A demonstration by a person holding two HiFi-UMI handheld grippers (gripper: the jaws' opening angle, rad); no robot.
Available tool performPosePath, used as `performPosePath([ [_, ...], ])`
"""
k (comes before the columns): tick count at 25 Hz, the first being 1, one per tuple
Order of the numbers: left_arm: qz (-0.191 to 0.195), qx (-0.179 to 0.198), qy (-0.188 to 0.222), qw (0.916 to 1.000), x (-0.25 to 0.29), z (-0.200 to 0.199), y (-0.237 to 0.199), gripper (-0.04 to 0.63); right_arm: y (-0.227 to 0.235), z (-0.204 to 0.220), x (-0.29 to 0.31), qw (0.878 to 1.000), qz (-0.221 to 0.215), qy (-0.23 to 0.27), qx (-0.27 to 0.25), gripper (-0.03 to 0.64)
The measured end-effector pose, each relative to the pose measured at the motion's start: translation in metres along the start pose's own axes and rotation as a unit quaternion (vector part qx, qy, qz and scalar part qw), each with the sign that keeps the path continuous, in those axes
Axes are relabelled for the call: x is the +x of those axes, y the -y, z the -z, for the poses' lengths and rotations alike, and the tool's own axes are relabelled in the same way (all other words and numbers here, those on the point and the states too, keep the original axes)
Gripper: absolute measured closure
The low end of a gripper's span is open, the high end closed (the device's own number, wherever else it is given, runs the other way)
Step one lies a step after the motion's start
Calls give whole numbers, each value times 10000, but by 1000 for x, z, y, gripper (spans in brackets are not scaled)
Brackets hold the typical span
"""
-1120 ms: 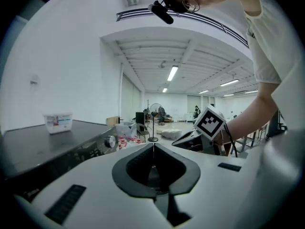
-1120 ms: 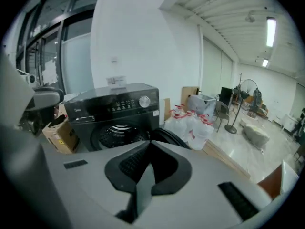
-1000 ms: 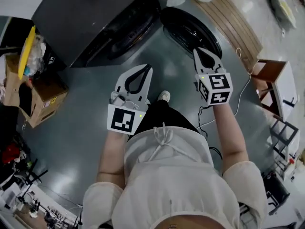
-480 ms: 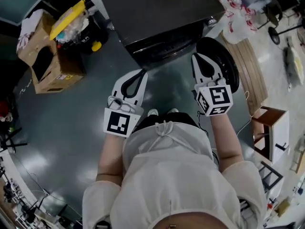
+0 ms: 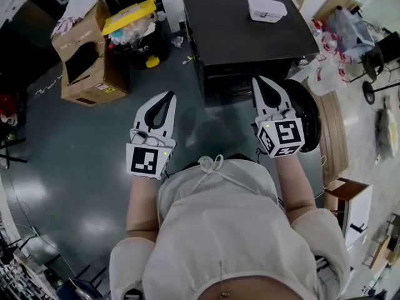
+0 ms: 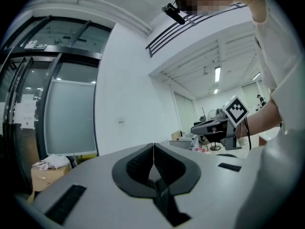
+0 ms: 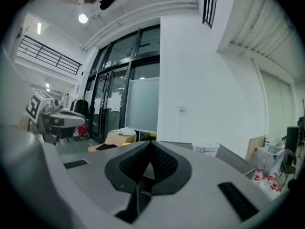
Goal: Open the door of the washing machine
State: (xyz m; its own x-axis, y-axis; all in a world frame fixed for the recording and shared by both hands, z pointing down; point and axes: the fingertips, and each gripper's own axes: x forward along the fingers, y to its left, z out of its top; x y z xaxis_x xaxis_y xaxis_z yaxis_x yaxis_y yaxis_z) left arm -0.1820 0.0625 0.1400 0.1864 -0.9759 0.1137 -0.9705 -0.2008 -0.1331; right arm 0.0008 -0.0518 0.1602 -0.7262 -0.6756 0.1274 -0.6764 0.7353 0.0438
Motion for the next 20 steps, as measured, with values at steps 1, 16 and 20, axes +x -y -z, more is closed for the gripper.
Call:
performPosePath([
  [1, -99, 20, 78, 9999, -3, -4, -5, 574, -3, -5, 1, 10000, -26, 41, -19, 612],
  [16, -592, 74, 474, 9971, -12, -42, 25, 574, 20, -26, -34, 9993, -234, 169, -241, 614],
  [20, -673, 5, 375, 9970, -13, -40, 45, 574, 31, -21, -50, 9992, -303, 106, -258, 614],
])
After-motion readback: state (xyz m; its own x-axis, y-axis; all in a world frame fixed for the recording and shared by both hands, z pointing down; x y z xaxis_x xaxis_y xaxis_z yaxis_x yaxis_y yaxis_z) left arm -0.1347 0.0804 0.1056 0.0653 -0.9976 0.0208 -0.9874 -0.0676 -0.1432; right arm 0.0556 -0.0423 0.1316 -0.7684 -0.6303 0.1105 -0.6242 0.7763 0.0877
